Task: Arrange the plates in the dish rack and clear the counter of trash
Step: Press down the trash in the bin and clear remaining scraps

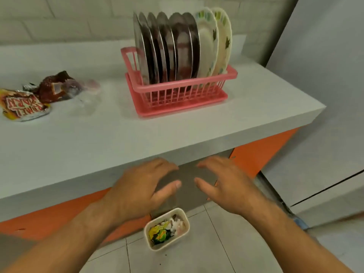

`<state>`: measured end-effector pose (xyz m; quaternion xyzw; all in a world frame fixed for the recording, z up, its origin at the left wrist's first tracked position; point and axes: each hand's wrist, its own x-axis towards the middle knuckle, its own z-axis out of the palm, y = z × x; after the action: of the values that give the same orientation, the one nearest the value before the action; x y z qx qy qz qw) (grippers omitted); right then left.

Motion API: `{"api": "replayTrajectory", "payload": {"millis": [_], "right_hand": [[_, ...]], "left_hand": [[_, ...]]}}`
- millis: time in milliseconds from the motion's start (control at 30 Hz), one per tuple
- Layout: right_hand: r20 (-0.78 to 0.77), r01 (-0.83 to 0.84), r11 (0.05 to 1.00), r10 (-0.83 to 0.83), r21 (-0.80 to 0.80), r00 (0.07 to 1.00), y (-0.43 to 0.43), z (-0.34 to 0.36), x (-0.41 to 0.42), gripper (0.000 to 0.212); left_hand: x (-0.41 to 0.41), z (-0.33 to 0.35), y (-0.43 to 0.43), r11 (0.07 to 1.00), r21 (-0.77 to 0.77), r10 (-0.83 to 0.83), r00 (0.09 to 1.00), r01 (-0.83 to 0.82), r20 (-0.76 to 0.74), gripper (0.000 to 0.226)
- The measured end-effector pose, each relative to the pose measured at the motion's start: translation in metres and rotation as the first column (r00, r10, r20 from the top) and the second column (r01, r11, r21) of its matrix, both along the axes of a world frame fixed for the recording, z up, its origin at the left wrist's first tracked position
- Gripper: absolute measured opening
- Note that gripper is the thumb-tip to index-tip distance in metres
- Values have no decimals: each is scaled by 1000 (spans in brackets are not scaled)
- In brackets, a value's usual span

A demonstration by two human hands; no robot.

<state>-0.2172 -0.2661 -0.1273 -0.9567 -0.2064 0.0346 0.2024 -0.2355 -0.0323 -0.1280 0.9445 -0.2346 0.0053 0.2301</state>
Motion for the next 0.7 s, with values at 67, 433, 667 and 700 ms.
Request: {"api": "replayTrajectory", "payload": {"millis": [67, 433, 667, 700], "right_hand": [[15, 6, 999, -7, 41, 1000, -7, 28, -1, 43], [44, 48, 982, -57, 183, 997, -9, 70, -6, 38], [34, 51, 974, -60, 221, 998, 27, 65, 8, 33], [29, 48, 975, -55, 216, 998, 36, 64, 12, 32]], "left_hand": [[0, 26, 0, 1000, -3, 30, 999, -30, 23, 64], [-13, 48, 10, 988, -70, 146, 987, -141, 71, 63], [2, 49, 44, 975, -90, 207, 977, -202, 53, 64], [7, 47, 50, 975, -93, 206, 978, -201, 46, 65]]}}
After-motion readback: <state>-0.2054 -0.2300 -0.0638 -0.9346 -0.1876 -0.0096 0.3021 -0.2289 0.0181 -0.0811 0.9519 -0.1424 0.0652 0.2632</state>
